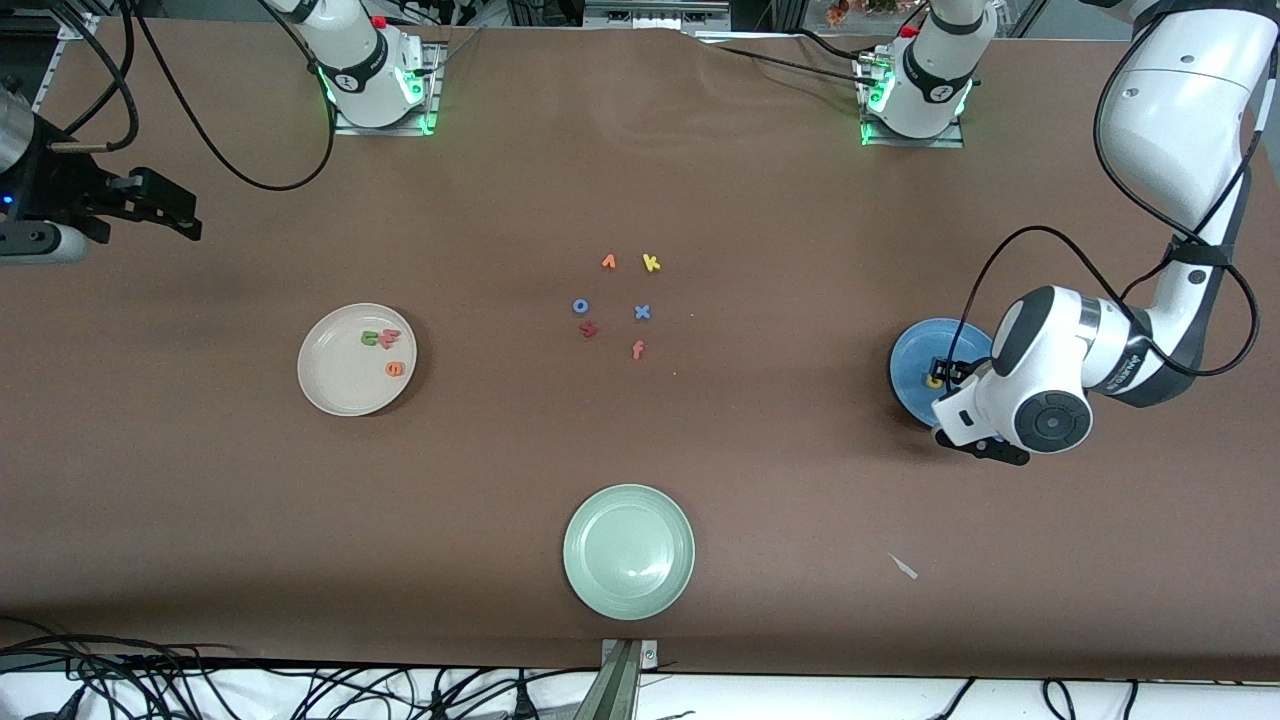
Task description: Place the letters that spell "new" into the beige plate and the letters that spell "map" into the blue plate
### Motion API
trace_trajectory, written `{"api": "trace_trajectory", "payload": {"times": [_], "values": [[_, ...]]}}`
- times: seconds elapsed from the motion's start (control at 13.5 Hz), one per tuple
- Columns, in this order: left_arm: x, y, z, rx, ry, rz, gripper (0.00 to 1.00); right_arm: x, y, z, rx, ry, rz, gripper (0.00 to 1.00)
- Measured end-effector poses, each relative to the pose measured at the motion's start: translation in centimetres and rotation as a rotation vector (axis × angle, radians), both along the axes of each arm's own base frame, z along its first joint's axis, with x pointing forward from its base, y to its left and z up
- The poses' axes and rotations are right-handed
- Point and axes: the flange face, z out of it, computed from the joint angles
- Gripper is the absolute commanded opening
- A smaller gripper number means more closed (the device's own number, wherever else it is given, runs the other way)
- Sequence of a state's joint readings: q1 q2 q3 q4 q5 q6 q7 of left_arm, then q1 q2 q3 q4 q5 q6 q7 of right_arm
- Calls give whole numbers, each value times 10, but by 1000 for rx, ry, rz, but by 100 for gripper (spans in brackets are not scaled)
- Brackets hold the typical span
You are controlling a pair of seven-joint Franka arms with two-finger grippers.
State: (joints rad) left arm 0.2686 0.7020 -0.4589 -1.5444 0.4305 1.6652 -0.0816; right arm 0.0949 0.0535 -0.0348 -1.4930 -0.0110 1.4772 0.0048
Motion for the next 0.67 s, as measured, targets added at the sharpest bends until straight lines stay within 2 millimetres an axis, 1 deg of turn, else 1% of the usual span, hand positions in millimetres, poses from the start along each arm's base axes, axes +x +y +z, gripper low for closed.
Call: {"api": "trace_trajectory", "payload": {"times": [0.15,0.37,0.52,0.67], "values": [[5,9,11,1,-22,15,100,0,-1,-1,0,2,-1,100],[12,29,42,3,-61,57,100,1,-2,-1,-1,2,-3,100],[12,42,66,-3,-77,87,100,2,-7,7,0,-20,-14,100],[7,47,87,-3,-66,107,100,3,-13,15,0,-41,-24,100]]}}
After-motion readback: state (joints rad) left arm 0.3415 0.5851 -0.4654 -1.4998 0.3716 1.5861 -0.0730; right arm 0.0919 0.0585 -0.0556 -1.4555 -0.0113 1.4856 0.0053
